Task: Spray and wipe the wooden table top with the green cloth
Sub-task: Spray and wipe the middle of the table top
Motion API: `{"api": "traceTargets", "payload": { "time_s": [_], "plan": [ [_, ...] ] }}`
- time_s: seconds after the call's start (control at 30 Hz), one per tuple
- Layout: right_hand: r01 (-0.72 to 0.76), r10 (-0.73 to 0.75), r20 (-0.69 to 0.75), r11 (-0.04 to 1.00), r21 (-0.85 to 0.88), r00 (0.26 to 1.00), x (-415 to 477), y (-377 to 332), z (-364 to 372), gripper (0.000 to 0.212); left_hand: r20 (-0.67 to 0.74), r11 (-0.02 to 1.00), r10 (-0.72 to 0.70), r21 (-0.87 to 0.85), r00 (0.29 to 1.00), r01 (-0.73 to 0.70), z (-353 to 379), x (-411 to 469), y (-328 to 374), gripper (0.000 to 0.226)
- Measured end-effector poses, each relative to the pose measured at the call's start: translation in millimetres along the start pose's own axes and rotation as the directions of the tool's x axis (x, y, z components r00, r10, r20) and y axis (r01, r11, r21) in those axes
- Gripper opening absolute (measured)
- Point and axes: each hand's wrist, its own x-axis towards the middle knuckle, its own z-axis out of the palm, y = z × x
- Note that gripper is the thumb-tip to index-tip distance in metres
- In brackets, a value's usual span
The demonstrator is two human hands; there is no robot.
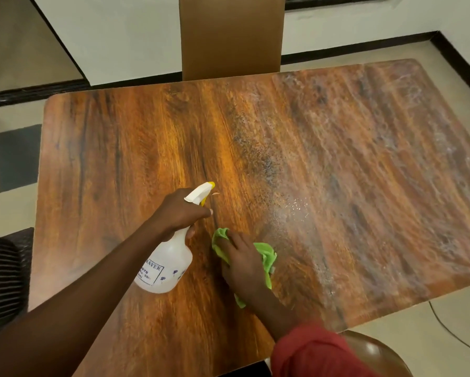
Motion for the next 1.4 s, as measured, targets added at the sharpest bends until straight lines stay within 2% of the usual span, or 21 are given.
{"api": "traceTargets", "payload": {
  "time_s": [0.03, 0.07, 0.17, 0.23, 0.3, 0.43, 0.5, 0.53, 0.57, 0.63, 0.7, 0.77, 0.87, 0.93, 1.03, 1.1, 1.2, 1.27, 1.33, 1.4],
  "plan": [
    [0.049, -0.049, -0.003, 0.999, -0.016, 0.999, -0.3, 7.0, -4.4, 0.052, 0.001, 1.000, -0.002, 0.000, 1.000, 0.002, 1.5, 1.6, 3.2, 0.037],
    [0.033, -0.034, -0.019, 0.999, -0.025, 0.999, 4.3, 19.1, -10.7, 0.051, -0.003, 1.000, 0.002, 0.003, 1.000, -0.002, 2.3, 3.9, 6.1, 0.035],
    [-0.278, 0.281, -0.119, 0.960, 0.037, 0.952, 30.4, 63.1, -34.4, 0.046, -0.015, 1.000, 0.009, 0.016, 1.000, -0.009, 1.2, 9.2, 12.8, 0.033],
    [-0.389, 0.393, -0.182, 0.919, 0.060, 0.901, 49.4, 79.6, -44.2, 0.044, -0.017, 1.000, 0.005, 0.017, 1.000, -0.005, 0.0, 12.5, 11.7, 0.038],
    [-0.374, 0.375, -0.202, 0.926, 0.047, 0.905, 62.4, 69.7, -43.5, 0.041, -0.021, 1.000, -0.003, 0.022, 1.000, 0.004, -0.9, 13.1, 10.5, 0.040],
    [-0.155, 0.155, -0.074, 0.988, 0.016, 0.985, 62.7, 18.9, -19.7, 0.039, -0.040, 1.000, 0.007, 0.012, 0.999, -0.007, -1.3, 17.3, 12.3, 0.037],
    [-0.049, 0.050, -0.029, 0.999, 0.022, 0.998, 57.0, 19.1, -15.6, 0.041, -0.048, 1.000, 0.022, -0.009, 0.999, -0.023, -2.8, 20.7, 12.9, 0.031],
    [-0.049, 0.050, -0.045, 0.999, 0.023, 0.998, 57.5, 29.1, -18.5, 0.040, -0.051, 0.999, 0.030, -0.015, 0.998, -0.031, -4.6, 21.8, 12.8, 0.025],
    [-0.111, 0.113, -0.076, 0.993, 0.032, 0.991, 58.7, 42.7, -23.0, 0.038, -0.051, 0.999, 0.032, -0.020, 0.998, -0.033, -6.3, 20.7, 13.1, 0.021],
    [-0.323, 0.336, -0.140, 0.941, 0.105, 0.932, 71.0, 67.8, -33.8, 0.040, -0.051, 0.999, 0.033, -0.039, 0.998, -0.035, -14.4, 20.1, 12.7, 0.021],
    [-0.409, 0.427, -0.185, 0.904, 0.127, 0.885, 90.9, 72.8, -36.1, 0.044, -0.065, 0.998, 0.036, -0.046, 0.997, -0.039, -24.9, 20.6, 7.6, 0.025],
    [-0.324, 0.341, -0.181, 0.939, 0.113, 0.923, 109.8, 51.7, -25.8, 0.042, -0.090, 0.999, 0.039, -0.033, 0.995, -0.042, -34.5, 22.2, 1.3, 0.031],
    [-0.081, 0.090, -0.081, 0.991, 0.104, 0.993, 115.4, 8.6, 1.9, 0.045, -0.103, 0.999, 0.013, -0.033, 0.995, -0.016, -42.5, 24.8, -7.3, 0.046],
    [0.061, -0.061, -0.004, 0.992, 0.108, 0.998, 99.6, -14.2, 14.5, 0.052, -0.116, 0.999, -0.005, -0.045, 0.993, 0.000, -44.7, 24.8, -11.7, 0.050],
    [0.233, -0.240, 0.060, 0.967, 0.105, 0.969, 74.3, -15.3, 9.6, 0.050, -0.137, 0.999, -0.014, -0.040, 0.990, 0.008, -44.8, 26.1, -12.8, 0.049],
    [0.223, -0.225, 0.034, 0.974, 0.044, 0.974, 74.2, 5.2, -0.2, 0.045, -0.127, 0.999, -0.013, -0.047, 0.992, 0.007, -43.1, 28.9, -6.4, 0.047],
    [-0.040, 0.044, -0.058, 0.997, 0.073, 0.997, 97.1, 29.6, -10.2, 0.052, -0.100, 0.999, -0.009, -0.045, 0.995, 0.005, -44.6, 32.6, 4.5, 0.048],
    [-0.138, 0.142, -0.043, 0.986, 0.094, 0.989, 118.4, 27.2, -8.8, 0.054, -0.099, 0.999, -0.002, -0.036, 0.995, -0.002, -48.6, 34.3, 5.6, 0.048],
    [-0.110, 0.111, -0.005, 0.990, 0.090, 0.994, 128.0, 13.5, -0.8, 0.048, -0.101, 1.000, 0.009, -0.023, 0.995, -0.011, -50.2, 34.0, 5.8, 0.042],
    [-0.015, 0.014, 0.014, 0.996, 0.085, 1.000, 122.5, -5.3, 12.4, 0.048, -0.105, 1.000, 0.017, -0.012, 0.994, -0.019, -50.3, 33.8, 4.5, 0.033]
  ]
}}
